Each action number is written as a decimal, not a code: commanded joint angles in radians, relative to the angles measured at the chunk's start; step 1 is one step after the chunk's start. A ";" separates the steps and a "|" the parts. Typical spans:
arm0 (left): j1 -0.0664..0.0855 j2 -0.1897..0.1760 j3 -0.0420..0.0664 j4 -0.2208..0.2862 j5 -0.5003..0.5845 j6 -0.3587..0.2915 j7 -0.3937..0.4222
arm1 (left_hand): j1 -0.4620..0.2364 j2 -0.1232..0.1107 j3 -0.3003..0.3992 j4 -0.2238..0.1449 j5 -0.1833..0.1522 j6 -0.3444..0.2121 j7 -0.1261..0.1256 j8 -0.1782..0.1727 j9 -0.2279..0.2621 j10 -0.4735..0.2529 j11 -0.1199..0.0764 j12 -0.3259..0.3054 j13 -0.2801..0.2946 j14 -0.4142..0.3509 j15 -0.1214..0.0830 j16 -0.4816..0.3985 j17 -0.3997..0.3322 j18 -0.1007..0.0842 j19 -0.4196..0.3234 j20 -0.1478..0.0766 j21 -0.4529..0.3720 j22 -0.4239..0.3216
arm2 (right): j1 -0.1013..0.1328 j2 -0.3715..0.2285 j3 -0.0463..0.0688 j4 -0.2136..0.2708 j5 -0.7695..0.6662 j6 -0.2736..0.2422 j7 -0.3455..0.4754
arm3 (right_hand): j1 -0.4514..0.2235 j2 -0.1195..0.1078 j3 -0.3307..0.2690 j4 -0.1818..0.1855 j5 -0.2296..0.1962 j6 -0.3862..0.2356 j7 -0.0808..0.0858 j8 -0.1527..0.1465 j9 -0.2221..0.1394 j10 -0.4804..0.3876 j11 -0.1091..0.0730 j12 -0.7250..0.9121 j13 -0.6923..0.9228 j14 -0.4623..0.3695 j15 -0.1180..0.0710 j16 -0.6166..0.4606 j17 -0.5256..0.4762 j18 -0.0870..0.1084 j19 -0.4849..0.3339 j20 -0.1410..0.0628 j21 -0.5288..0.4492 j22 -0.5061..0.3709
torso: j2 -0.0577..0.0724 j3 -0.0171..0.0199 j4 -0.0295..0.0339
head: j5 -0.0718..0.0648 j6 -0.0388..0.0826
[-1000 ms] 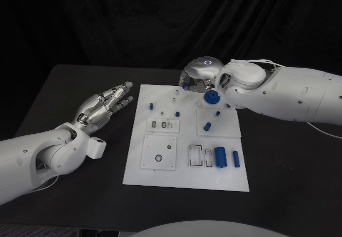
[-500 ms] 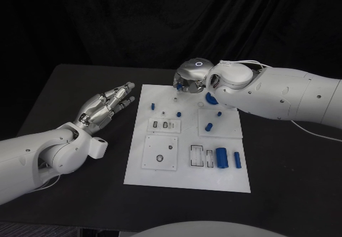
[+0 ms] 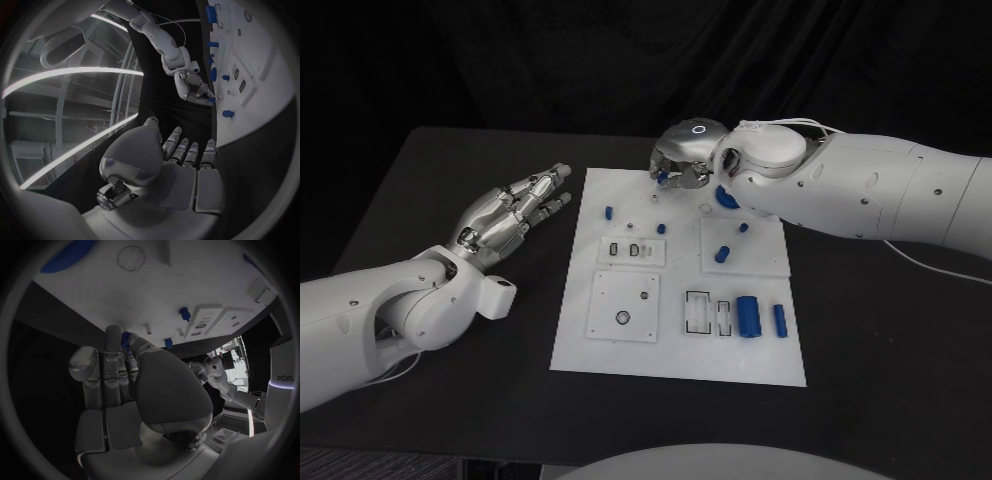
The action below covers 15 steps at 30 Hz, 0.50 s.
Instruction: Assemble the parts on the task board
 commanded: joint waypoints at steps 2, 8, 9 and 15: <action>0.003 0.003 0.001 0.000 -0.001 0.011 0.255 | 0.009 -0.001 0.006 0.000 0.005 0.000 0.004 0.007 0.001 0.002 -0.002 0.001 0.001 0.001 0.002 0.000 0.000 0.004 -0.001 0.006 0.003 0.001 | -0.008 0.004 0.000 -0.010 -0.009 0.028 -0.012 | -0.007 -0.005 0.002 0.008 -0.006 -0.009 -0.001 -0.007 0.002 0.005 -0.012 -0.007 0.002 -0.008 -0.001 -0.007 0.000 -0.009 -0.011 0.001 -0.008 -0.003 | 0.001 0.0019 -0.0001 | -0.003 -0.004; 0.003 0.004 0.001 -0.001 -0.001 0.012 0.253 | 0.011 -0.001 0.007 0.000 0.008 -0.001 0.004 0.006 0.001 0.001 -0.001 0.000 0.001 0.000 0.003 0.000 0.000 0.004 -0.002 0.007 0.003 0.001 | -0.015 0.013 0.000 -0.031 -0.009 0.030 -0.012 | -0.008 -0.005 0.003 0.010 -0.007 -0.010 -0.003 -0.009 0.003 0.000 -0.010 -0.013 0.001 -0.010 0.000 -0.008 0.000 -0.009 -0.015 0.001 -0.012 -0.006 | 0.001 0.0026 -0.0008 | -0.001 -0.007; 0.003 0.004 0.001 -0.001 -0.001 0.012 0.252 | 0.011 -0.001 0.007 0.000 0.008 -0.001 0.004 0.006 0.001 0.001 -0.001 0.000 0.001 0.000 0.003 0.000 0.000 0.004 -0.002 0.007 0.003 0.001 | -0.016 0.014 0.000 -0.034 -0.009 0.030 -0.011 | -0.008 -0.005 0.003 0.010 -0.007 -0.010 -0.003 -0.009 0.003 0.000 -0.010 -0.013 0.001 -0.010 0.000 -0.008 0.000 -0.009 -0.015 0.001 -0.012 -0.006 | 0.001 0.0025 -0.0004 | -0.001 -0.008; 0.003 0.004 0.001 -0.002 -0.001 0.013 0.251 | 0.013 0.000 0.008 -0.001 0.010 -0.002 0.004 0.006 0.001 0.000 -0.001 0.000 0.000 0.000 0.003 0.000 0.000 0.004 -0.001 0.007 0.003 0.001 | -0.021 0.022 0.000 -0.051 -0.009 0.036 -0.012 | -0.018 -0.010 0.005 0.021 -0.012 -0.034 -0.012 -0.024 0.006 -0.042 0.002 -0.043 0.001 -0.031 0.002 -0.026 -0.005 0.002 -0.050 0.005 -0.059 -0.056 | 0.001 0.0025 -0.0005 | -0.003 -0.012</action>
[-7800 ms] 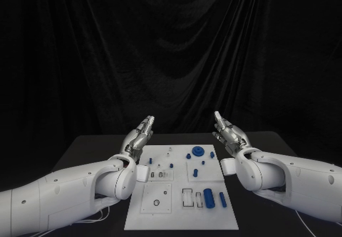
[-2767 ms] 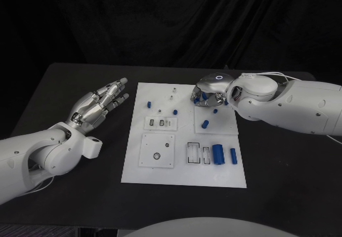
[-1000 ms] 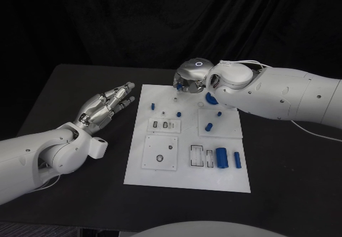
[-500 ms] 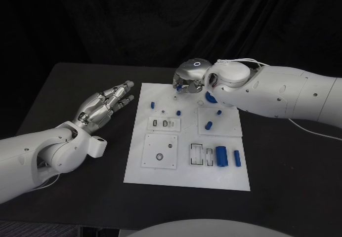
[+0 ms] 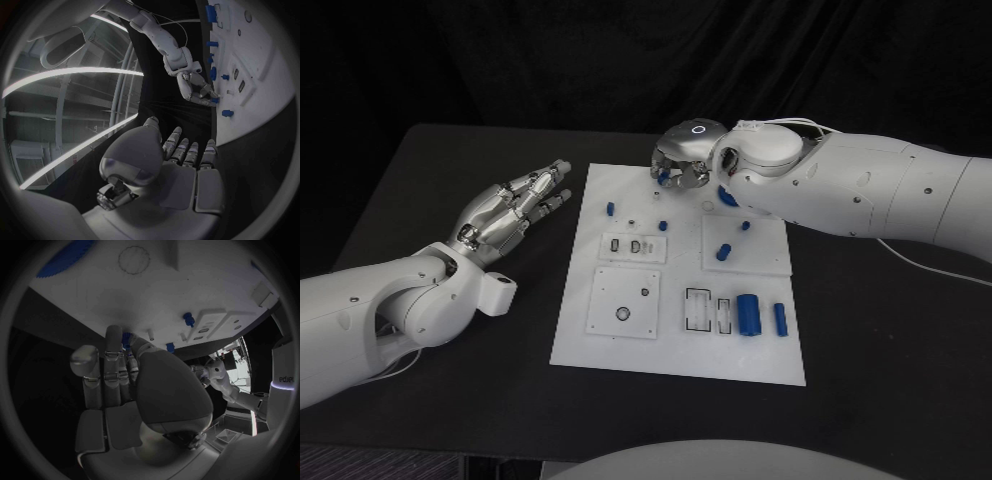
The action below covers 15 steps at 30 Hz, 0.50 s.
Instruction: Assemble the parts on the task board
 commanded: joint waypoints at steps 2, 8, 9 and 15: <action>0.003 0.002 0.001 0.000 -0.001 0.012 0.250 | 0.015 0.000 0.009 -0.001 0.007 -0.001 0.005 0.006 0.001 0.000 -0.001 0.000 0.001 0.000 0.004 0.000 0.000 0.004 -0.002 0.007 0.003 0.001 | -0.004 0.003 0.000 -0.010 -0.009 0.022 -0.012 | -0.010 -0.002 0.000 0.007 -0.006 -0.020 -0.004 -0.011 0.000 -0.029 0.008 -0.015 -0.002 -0.016 0.001 -0.012 -0.005 0.006 -0.025 0.001 -0.032 -0.033 | 0.000 0.0000 0.0009 | -0.002 -0.003; 0.003 0.003 0.001 -0.001 -0.001 0.014 0.248 | 0.019 0.001 0.012 -0.002 0.011 0.000 0.007 0.006 0.001 0.000 0.000 0.000 0.000 0.000 0.005 0.000 0.000 0.004 -0.002 0.008 0.003 0.001 | -0.007 0.005 0.000 -0.016 -0.009 0.025 -0.012 | -0.022 -0.017 -0.007 0.014 -0.012 -0.118 -0.031 -0.052 -0.019 -0.151 0.017 -0.075 -0.005 -0.031 0.010 -0.031 -0.010 0.014 -0.053 0.008 -0.079 -0.071 | 0.000 -0.0001 0.0016 | -0.004 -0.003; 0.003 0.003 0.001 -0.001 -0.001 0.014 0.248 | 0.019 0.001 0.012 -0.002 0.011 0.000 0.007 0.006 0.001 0.000 0.000 0.000 0.000 0.000 0.005 0.000 0.000 0.004 -0.002 0.008 0.003 0.001 | -0.007 0.003 0.000 -0.015 -0.009 0.023 -0.014 | -0.024 -0.018 -0.013 0.011 -0.014 -0.143 -0.038 -0.051 -0.026 -0.182 0.018 -0.083 -0.003 -0.037 0.010 -0.036 -0.011 0.016 -0.062 0.011 -0.095 -0.084 | 0.000 -0.0003 0.0014 | -0.003 -0.003; 0.003 0.000 0.001 -0.002 -0.001 0.014 0.248 | 0.023 0.001 0.015 -0.004 0.015 0.000 0.008 0.006 0.001 -0.001 0.000 0.000 0.000 0.000 0.005 0.000 0.000 0.004 -0.002 0.009 0.003 0.001 | -0.007 -0.019 0.002 0.002 0.006 -0.047 -0.003 | -0.051 -0.017 -0.082 0.004 -0.039 -0.583 -0.119 -0.074 -0.140 -0.428 0.019 -0.079 -0.002 -0.090 0.023 -0.055 -0.014 0.037 -0.140 0.024 -0.217 -0.186 | 0.001 -0.0001 0.0008 | 0.004 -0.009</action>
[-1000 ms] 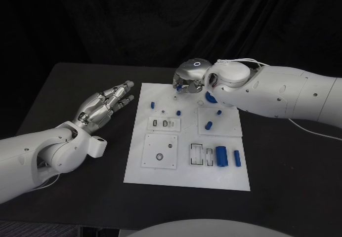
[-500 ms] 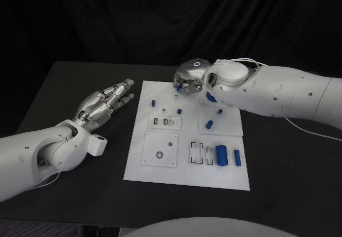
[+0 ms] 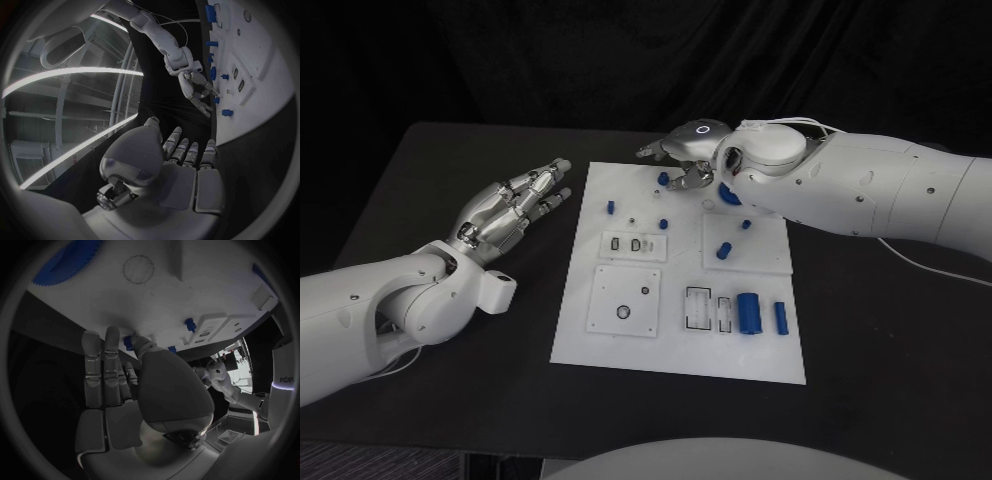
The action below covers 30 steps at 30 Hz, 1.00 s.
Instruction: Assemble the parts on the task board
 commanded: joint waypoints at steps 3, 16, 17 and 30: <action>0.003 -0.005 0.001 0.002 -0.001 0.012 0.247 | 0.009 0.000 0.007 -0.002 0.009 0.000 0.008 0.006 0.001 -0.001 0.000 0.000 0.000 0.000 0.005 0.000 0.000 0.004 -0.002 0.009 0.003 0.001 | 0.000 -0.038 0.008 0.033 0.038 -0.128 0.011 | -0.011 0.001 -0.027 0.007 -0.005 0.039 0.024 0.010 0.000 0.003 0.002 0.034 0.009 -0.001 0.000 0.006 0.005 0.018 0.008 0.001 -0.003 0.011 | 0.000 0.0001 -0.0007 | 0.008 -0.006; 0.003 -0.015 0.001 0.004 0.000 0.008 0.245 | 0.016 -0.001 0.011 -0.004 0.015 0.003 0.009 0.006 0.001 -0.001 -0.001 0.000 0.001 0.001 0.005 0.000 0.000 0.004 -0.002 0.009 0.003 0.001 | 0.093 -0.215 0.015 0.217 0.102 -0.220 -0.003 | -0.004 0.032 -0.050 0.024 0.011 0.354 0.119 0.064 0.039 0.278 -0.013 0.306 0.111 0.006 -0.011 0.021 0.012 0.014 0.035 -0.006 -0.004 0.049 | 0.000 0.0021 -0.0025 | 0.000 0.002; 0.003 -0.015 0.001 0.004 0.000 0.008 0.245 | 0.016 -0.001 0.011 -0.004 0.015 0.003 0.009 0.006 0.001 -0.001 -0.001 0.000 0.001 0.001 0.005 0.000 0.000 0.004 -0.002 0.009 0.003 0.001 | 0.097 -0.235 0.013 0.234 0.103 -0.216 -0.006 | -0.006 0.029 -0.056 0.023 0.014 0.377 0.122 0.071 0.045 0.317 -0.026 0.374 0.151 0.007 -0.018 0.020 0.011 0.014 0.035 -0.011 -0.007 0.051 | 0.000 0.0022 -0.0030 | 0.000 0.002; 0.002 -0.009 0.001 -0.006 0.000 0.015 0.245 | 0.021 0.000 0.015 -0.006 0.021 0.003 0.008 0.006 0.001 -0.001 0.000 0.000 0.001 0.001 0.006 0.000 0.000 0.004 -0.002 0.010 0.003 0.001 | 0.058 -0.411 -0.004 0.335 0.107 -0.123 -0.106 | -0.171 0.048 -0.130 0.125 0.029 0.470 0.125 0.025 0.080 0.882 -0.071 1.504 1.503 0.329 -0.039 0.916 1.075 -0.107 0.347 -0.037 0.536 0.655 | -0.001 -0.0005 -0.0079 | -0.008 0.000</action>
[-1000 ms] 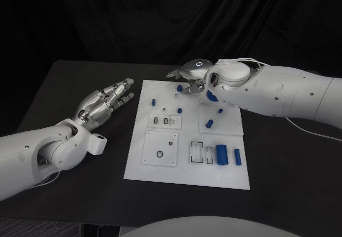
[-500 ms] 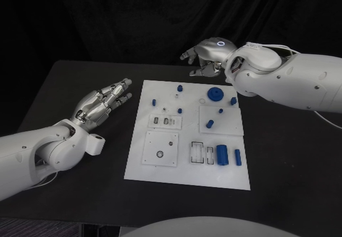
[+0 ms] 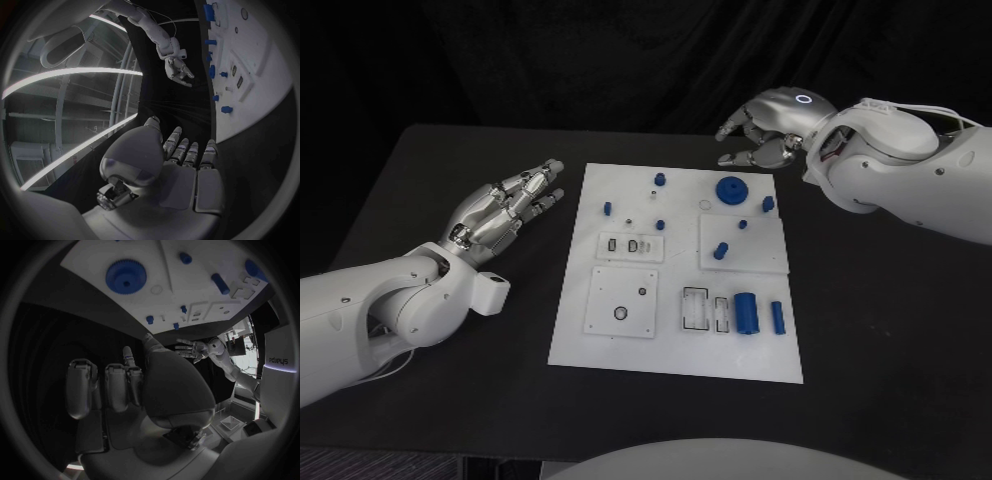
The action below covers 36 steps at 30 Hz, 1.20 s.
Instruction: Assemble the parts on the task board
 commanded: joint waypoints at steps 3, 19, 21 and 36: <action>0.002 0.004 0.001 -0.001 0.000 0.015 0.244 | 0.014 0.000 0.007 0.002 0.006 -0.001 0.004 0.006 0.001 -0.001 0.000 0.000 0.001 0.000 0.006 0.000 0.000 0.004 0.002 0.006 0.003 0.001 | -0.042 -0.029 -0.002 0.006 0.006 0.005 -0.098 | -0.038 -0.006 -0.011 0.011 -0.005 0.003 0.009 -0.004 -0.003 0.109 0.003 0.005 0.264 0.109 0.005 0.020 0.266 -0.029 0.048 0.005 0.049 0.191 | 0.002 0.0000 0.0010 | -0.006 0.002; 0.001 0.005 0.001 -0.005 0.000 0.021 0.242 | 0.024 0.000 0.013 -0.003 0.018 -0.003 0.004 0.005 0.001 -0.001 0.001 0.000 0.001 0.001 0.008 0.000 0.000 0.004 0.002 0.007 0.003 0.001 | -0.091 -0.027 -0.002 -0.016 0.007 -0.007 -0.117 | -0.038 -0.014 -0.005 0.001 -0.006 -0.018 0.019 -0.008 -0.011 0.109 0.010 0.005 0.264 0.109 0.009 0.020 0.266 -0.031 0.056 0.008 0.057 0.200 | 0.003 0.0024 0.0040 | -0.013 0.003; 0.001 0.005 0.001 -0.005 0.000 0.022 0.242 | 0.024 0.000 0.013 -0.003 0.018 -0.003 0.004 0.005 0.001 -0.001 0.001 0.000 0.001 0.001 0.008 0.000 0.000 0.004 0.002 0.007 0.003 0.001 | -0.092 -0.024 -0.002 -0.019 0.007 -0.002 -0.117 | -0.032 -0.014 -0.002 -0.003 -0.003 -0.019 0.020 -0.007 -0.012 0.109 0.011 0.005 0.264 0.109 0.010 0.020 0.266 -0.031 0.056 0.009 0.057 0.201 | 0.002 0.0010 0.0041 | -0.014 0.002; 0.001 0.011 0.001 -0.015 0.000 0.027 0.240 | 0.027 0.000 0.016 -0.005 0.021 -0.005 0.004 0.004 0.001 -0.002 0.002 0.000 0.001 0.001 0.009 0.000 0.000 0.004 0.002 0.007 0.003 0.001 | -0.104 0.006 -0.002 -0.048 0.007 0.062 -0.125 | 0.009 -0.013 0.015 -0.037 0.053 -0.018 0.013 -0.004 -0.014 0.109 0.007 0.005 0.264 0.109 0.008 0.020 0.266 -0.031 0.055 0.009 0.057 0.202 | 0.000 -0.0005 0.0016 | -0.014 -0.005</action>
